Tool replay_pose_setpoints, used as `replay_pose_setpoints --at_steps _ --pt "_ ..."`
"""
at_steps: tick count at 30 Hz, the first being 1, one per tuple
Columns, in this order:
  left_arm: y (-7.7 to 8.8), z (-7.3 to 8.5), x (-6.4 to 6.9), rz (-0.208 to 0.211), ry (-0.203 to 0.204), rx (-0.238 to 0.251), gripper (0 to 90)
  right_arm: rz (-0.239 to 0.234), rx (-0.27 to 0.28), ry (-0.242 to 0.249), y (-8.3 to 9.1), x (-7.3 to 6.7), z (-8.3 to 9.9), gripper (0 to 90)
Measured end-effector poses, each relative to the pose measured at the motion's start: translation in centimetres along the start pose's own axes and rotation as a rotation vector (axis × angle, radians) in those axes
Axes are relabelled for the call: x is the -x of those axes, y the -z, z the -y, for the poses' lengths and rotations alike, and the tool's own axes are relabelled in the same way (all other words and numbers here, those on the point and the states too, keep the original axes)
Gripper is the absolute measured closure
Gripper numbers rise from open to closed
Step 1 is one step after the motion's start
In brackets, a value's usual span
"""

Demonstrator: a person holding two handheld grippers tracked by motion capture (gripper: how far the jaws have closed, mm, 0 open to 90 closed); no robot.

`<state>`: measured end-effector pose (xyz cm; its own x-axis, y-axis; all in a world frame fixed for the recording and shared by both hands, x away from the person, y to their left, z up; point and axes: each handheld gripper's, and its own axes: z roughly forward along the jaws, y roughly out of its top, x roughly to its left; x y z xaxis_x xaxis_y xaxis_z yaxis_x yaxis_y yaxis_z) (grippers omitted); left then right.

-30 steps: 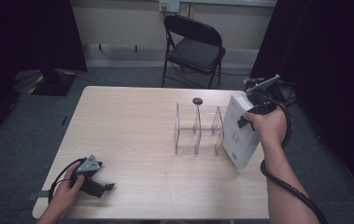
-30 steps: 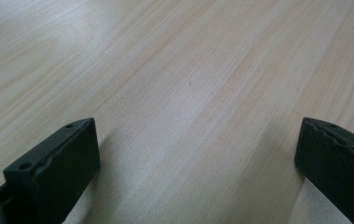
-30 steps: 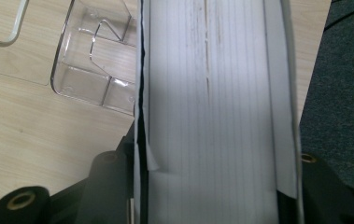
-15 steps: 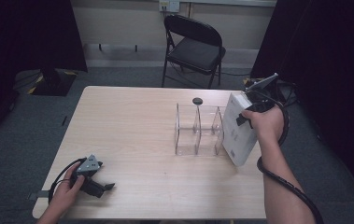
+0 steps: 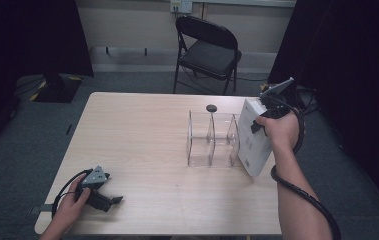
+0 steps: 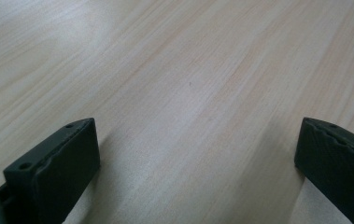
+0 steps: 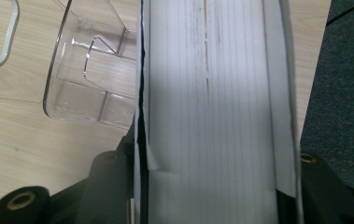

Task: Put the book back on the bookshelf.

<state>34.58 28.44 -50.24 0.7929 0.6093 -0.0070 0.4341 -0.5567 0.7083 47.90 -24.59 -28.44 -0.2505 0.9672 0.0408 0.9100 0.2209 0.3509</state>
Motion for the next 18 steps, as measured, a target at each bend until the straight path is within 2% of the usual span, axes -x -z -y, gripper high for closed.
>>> replay_pose_setpoints --at_steps 18 --pt "0.0 0.0 0.0 0.0 0.0 0.0 0.0 0.019 0.004 -0.017 -0.59 -0.23 -0.91 52.0"
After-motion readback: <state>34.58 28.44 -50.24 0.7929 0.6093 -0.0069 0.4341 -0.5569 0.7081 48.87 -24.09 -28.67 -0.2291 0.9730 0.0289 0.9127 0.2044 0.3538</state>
